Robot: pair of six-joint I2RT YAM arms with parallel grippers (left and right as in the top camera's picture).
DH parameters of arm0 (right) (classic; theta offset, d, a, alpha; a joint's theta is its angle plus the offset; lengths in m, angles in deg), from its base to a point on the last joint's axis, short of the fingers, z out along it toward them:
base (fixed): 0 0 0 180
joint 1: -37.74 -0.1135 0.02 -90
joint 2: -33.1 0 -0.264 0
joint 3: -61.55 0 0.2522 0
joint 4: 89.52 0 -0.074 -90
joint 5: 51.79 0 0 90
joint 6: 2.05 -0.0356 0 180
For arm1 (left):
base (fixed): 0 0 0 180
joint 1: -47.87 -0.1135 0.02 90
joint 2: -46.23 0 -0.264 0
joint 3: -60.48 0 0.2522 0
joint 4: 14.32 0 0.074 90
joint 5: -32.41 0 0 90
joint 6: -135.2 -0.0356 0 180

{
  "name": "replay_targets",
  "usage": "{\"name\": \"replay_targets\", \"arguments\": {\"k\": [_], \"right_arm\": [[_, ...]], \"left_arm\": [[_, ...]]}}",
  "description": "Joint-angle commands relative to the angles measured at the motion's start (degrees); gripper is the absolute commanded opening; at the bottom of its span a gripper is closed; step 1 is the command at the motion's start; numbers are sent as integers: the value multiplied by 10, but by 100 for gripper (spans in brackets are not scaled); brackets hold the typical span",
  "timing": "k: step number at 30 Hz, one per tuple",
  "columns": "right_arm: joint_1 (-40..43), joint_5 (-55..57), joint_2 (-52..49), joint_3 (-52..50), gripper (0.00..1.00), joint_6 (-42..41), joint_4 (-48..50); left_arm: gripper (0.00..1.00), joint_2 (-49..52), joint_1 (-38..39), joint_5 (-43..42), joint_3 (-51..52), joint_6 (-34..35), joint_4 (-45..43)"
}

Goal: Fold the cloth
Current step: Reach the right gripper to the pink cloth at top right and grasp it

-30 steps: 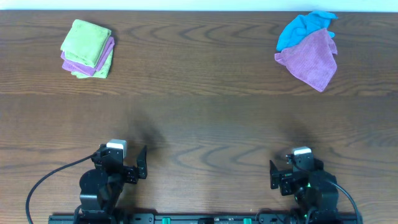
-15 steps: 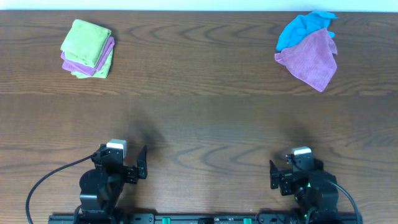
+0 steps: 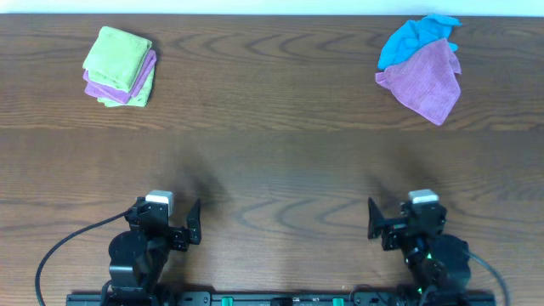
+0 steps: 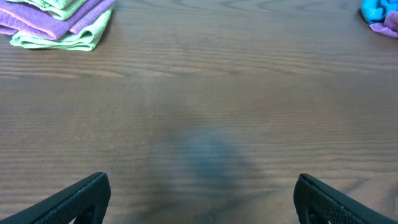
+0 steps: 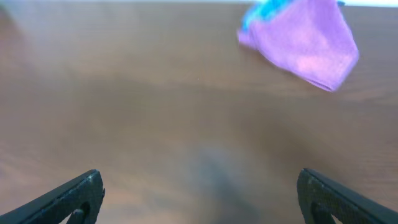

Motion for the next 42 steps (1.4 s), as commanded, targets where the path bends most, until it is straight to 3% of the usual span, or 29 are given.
{"name": "replay_targets", "arguments": {"k": [1,5,8,12,16,26,32,42], "right_arm": [[4,-63,5,-1,99,-176,7],[4,-50,5,-1,99,-209,65],[4,16,3,-1,99,-292,97],[6,67,-42,-1,99,-296,123],[12,74,-140,-1,99,-259,208],[72,59,-507,29,99,-254,464],[110,33,-662,123,99,-251,466],[176,31,-801,269,99,-203,437]], "left_arm": [[95,-4,2,6,9,4,-1],[95,-4,2,6,9,4,-1],[95,-4,2,6,9,4,-1],[95,-4,2,6,9,4,-1],[95,-4,2,6,9,4,-1],[95,-4,2,6,9,4,-1],[95,-4,2,6,9,4,-1],[95,-4,2,6,9,4,-1]]}}
